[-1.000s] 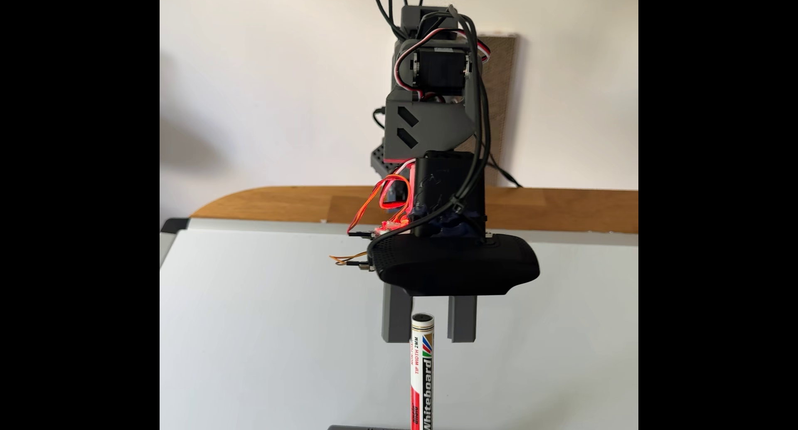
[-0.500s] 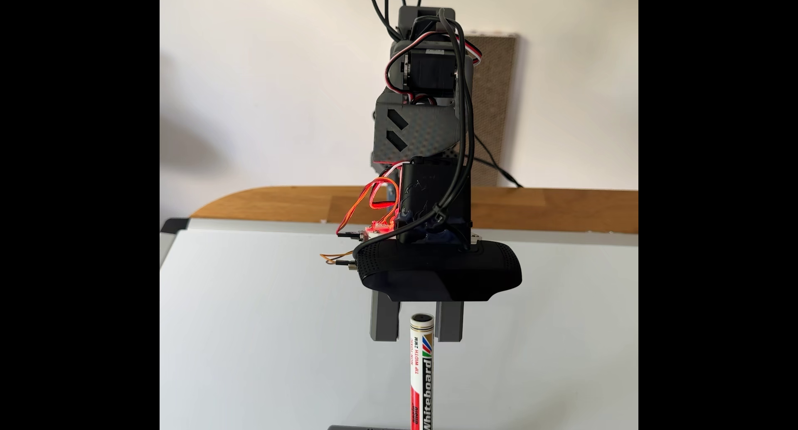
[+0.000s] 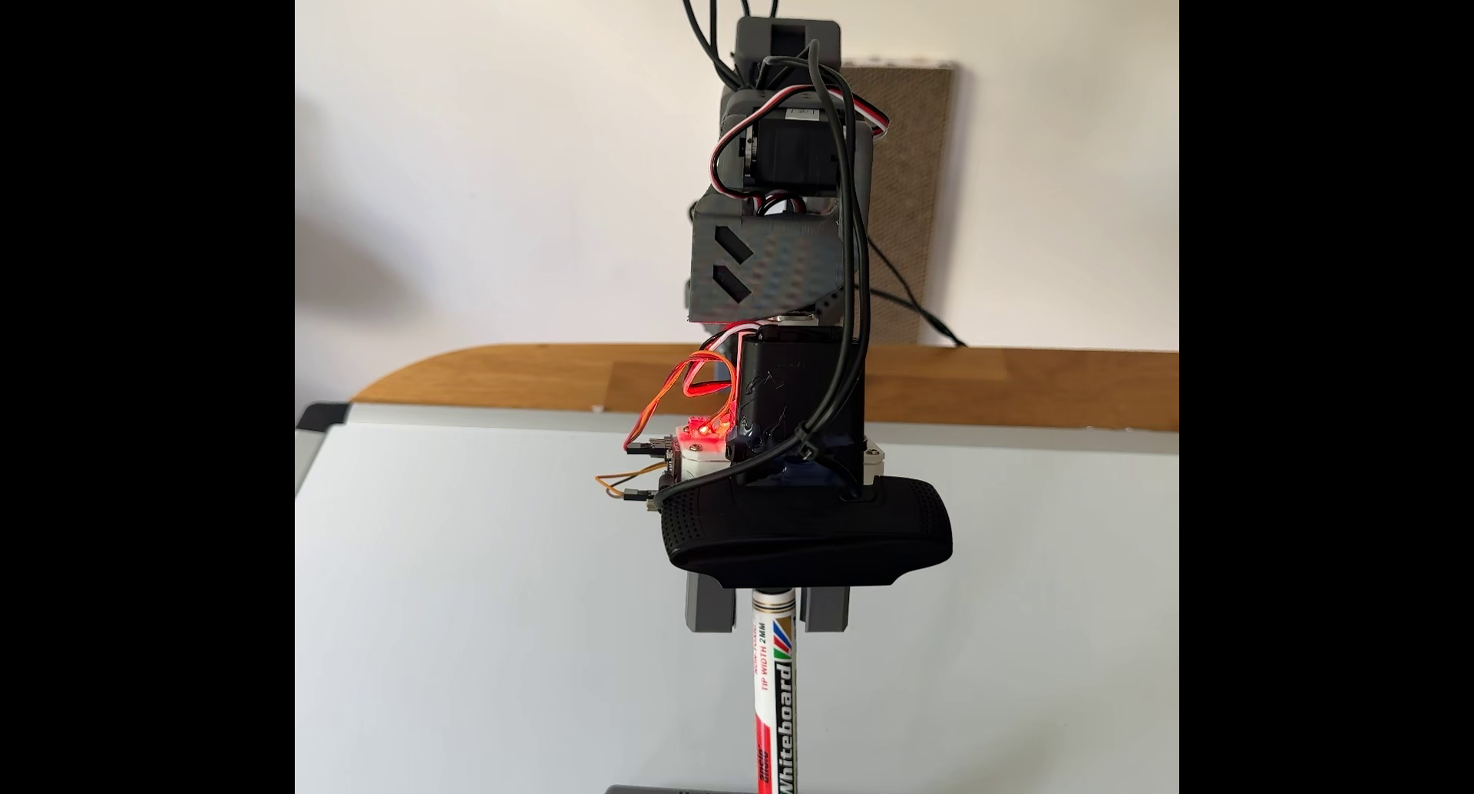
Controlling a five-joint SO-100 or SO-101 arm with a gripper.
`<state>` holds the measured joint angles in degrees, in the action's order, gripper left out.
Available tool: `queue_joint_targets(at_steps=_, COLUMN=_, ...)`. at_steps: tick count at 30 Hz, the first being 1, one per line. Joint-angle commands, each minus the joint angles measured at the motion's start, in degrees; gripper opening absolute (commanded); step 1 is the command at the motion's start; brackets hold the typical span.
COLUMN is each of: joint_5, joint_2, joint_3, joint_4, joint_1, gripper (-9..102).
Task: Draw a face
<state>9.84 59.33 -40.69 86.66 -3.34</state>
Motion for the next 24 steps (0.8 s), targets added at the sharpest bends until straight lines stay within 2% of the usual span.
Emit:
queue_joint_targets(at_steps=1, joint_5=0.3, joint_2=1.8, joint_3=3.4, joint_4=0.1, joint_1=-0.3, gripper=101)
queue_joint_targets(at_steps=20, joint_5=0.4, joint_2=1.8, joint_3=3.4, joint_4=0.3, joint_1=-0.5, gripper=101)
queue_joint_targets(at_steps=24, joint_5=0.4, joint_2=1.8, joint_3=3.4, joint_4=0.3, joint_1=-0.5, gripper=93)
